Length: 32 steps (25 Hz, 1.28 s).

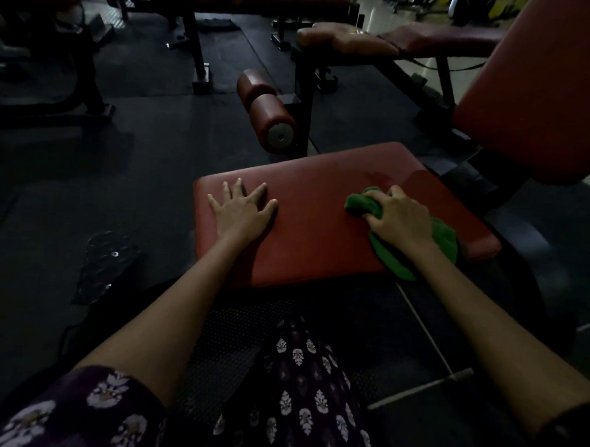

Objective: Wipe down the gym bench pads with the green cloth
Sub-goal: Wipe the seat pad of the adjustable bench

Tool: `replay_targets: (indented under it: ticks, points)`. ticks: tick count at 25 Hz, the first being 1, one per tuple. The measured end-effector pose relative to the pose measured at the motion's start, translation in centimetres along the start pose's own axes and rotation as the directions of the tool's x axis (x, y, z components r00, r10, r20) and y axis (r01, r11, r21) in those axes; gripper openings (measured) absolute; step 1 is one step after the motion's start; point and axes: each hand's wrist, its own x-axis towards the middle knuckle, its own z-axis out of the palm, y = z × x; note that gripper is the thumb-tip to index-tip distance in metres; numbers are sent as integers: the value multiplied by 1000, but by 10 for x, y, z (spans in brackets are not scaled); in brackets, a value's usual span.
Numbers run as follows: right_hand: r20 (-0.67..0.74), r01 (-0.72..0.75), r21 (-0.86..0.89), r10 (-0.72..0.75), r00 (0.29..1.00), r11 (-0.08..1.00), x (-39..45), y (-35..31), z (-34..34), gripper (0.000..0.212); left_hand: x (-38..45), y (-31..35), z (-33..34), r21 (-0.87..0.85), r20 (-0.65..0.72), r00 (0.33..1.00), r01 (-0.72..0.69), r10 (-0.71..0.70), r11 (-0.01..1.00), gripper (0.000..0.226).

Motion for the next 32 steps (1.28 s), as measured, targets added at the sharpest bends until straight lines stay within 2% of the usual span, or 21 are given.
replay_targets:
  ticks: [2, 5, 6, 8, 10, 11, 12, 15, 16, 19, 21, 24, 26, 27, 30, 32]
  points:
    - [-1, 43, 6, -43, 999, 999, -7, -15, 1, 46, 0, 2, 0, 4, 23, 1000, 2, -2, 1000, 57]
    - [20, 229, 49, -230, 973, 972, -45, 5, -3, 47, 5, 10, -11, 50, 102, 992, 67, -72, 996, 55]
    - [46, 233, 54, -235, 971, 971, -49, 22, -7, 47, 10, 16, -18, 116, 130, 987, 84, -99, 990, 54]
    - [95, 99, 35, -102, 990, 994, -33, 50, -12, 47, 20, 41, -27, 241, 132, 988, 45, -79, 969, 57]
    - [95, -51, 32, 48, 994, 998, -8, 51, -12, 47, 26, 74, -21, 120, 90, 995, -63, 52, 991, 61]
    - [77, -57, 13, 56, 995, 998, -2, 42, -10, 48, 26, 90, -14, 12, 88, 989, -121, 120, 993, 63]
    - [58, -13, -13, 14, 998, 1000, -3, 33, -7, 48, 26, 102, -5, -54, 96, 980, -169, 174, 984, 65]
    - [40, 209, 15, -210, 977, 978, -31, 40, -1, 48, 26, 110, 24, -25, 87, 968, -232, 234, 972, 65]
    - [63, 212, 40, -214, 975, 976, -34, 56, -4, 47, 27, 107, 29, -30, 56, 972, -228, 229, 973, 64]
    - [94, -7, -32, 10, 996, 999, 12, 88, -6, 48, 30, 106, 33, -66, 0, 974, -225, 225, 972, 63]
    - [76, -94, -40, 97, 992, 995, 52, 73, 2, 48, 29, 108, 33, -72, -10, 982, -187, 187, 980, 66]
    - [49, 10, -15, -9, 999, 1000, 65, 29, 10, 48, 31, 108, 33, -55, -22, 995, -95, 94, 994, 67]
    - [53, 136, -10, -135, 989, 991, 48, 29, 13, 46, 31, 107, 34, -20, -14, 997, -71, 71, 997, 67]
    - [62, 131, 2, -131, 989, 991, 44, 40, 12, 45, 32, 108, 36, -8, -10, 997, -73, 73, 997, 67]
    - [68, -79, -27, 81, 994, 996, 77, 77, 10, 45, 33, 110, 37, 21, -3, 997, -77, 77, 997, 68]
    - [49, -210, 5, 210, 977, 978, 115, 75, 16, 46, 33, 112, 38, 36, -8, 997, -78, 78, 996, 67]
